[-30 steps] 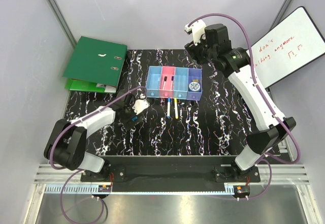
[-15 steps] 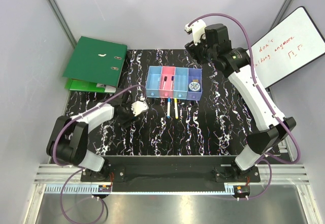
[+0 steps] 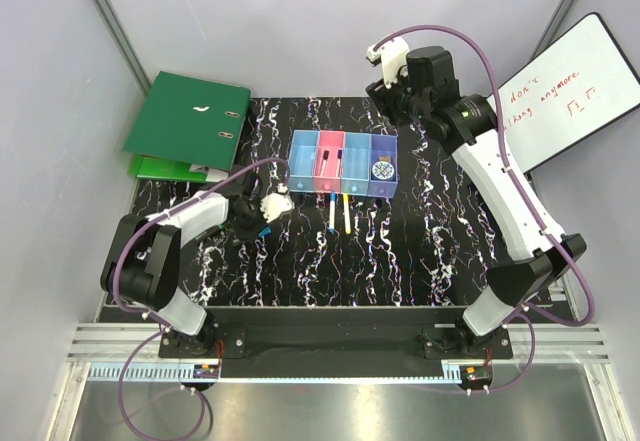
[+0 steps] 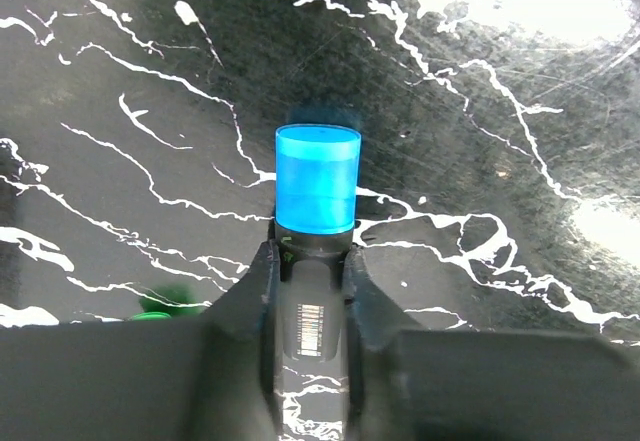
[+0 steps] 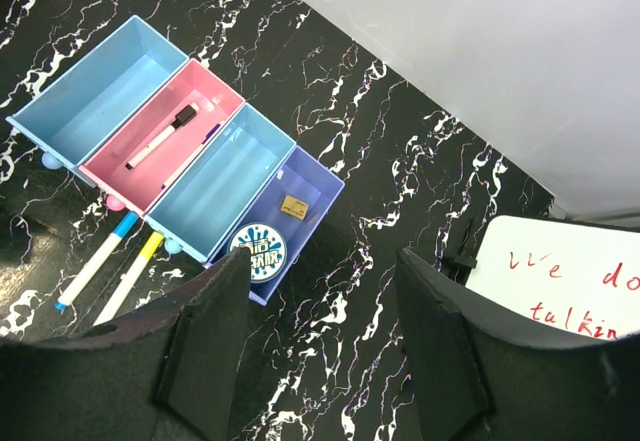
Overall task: Sort the stationery into containers
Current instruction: Pick up the pen from the center of the board, then place the pen in the storage box.
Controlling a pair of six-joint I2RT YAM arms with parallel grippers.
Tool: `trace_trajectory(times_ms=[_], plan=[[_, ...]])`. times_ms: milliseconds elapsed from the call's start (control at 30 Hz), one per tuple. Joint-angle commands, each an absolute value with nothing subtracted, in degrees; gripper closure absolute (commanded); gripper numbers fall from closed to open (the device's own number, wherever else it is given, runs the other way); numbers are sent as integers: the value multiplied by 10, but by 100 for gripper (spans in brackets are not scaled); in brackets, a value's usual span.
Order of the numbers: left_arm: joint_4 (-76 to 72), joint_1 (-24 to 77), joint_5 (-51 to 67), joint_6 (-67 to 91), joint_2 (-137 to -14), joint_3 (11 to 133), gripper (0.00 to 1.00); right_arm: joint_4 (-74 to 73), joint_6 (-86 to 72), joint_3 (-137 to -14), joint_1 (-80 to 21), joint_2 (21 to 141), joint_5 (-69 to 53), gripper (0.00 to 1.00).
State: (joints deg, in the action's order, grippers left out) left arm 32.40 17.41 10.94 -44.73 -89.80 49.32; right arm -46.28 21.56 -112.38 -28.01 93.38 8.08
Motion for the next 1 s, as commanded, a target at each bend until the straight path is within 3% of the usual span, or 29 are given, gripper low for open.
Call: trace_trajectory(times_ms=[0,233,433,800,967], plan=[[334,169,103,-433,-925,495,100,-443,207,-1140,-279,909,91,34],[402,168,177,-336,-866,619,100,-439,210,-1123,-279,895,103,34],[426,168,244,-226,-873,813,100,-436,210,-1075,-279,871,112,34],[425,169,287,-53,-1051,1081,100,-436,213,-1032,-279,849,132,34],[408,170,281,-2,-1130,1127,100,-434,213,-1019,-279,839,135,34]])
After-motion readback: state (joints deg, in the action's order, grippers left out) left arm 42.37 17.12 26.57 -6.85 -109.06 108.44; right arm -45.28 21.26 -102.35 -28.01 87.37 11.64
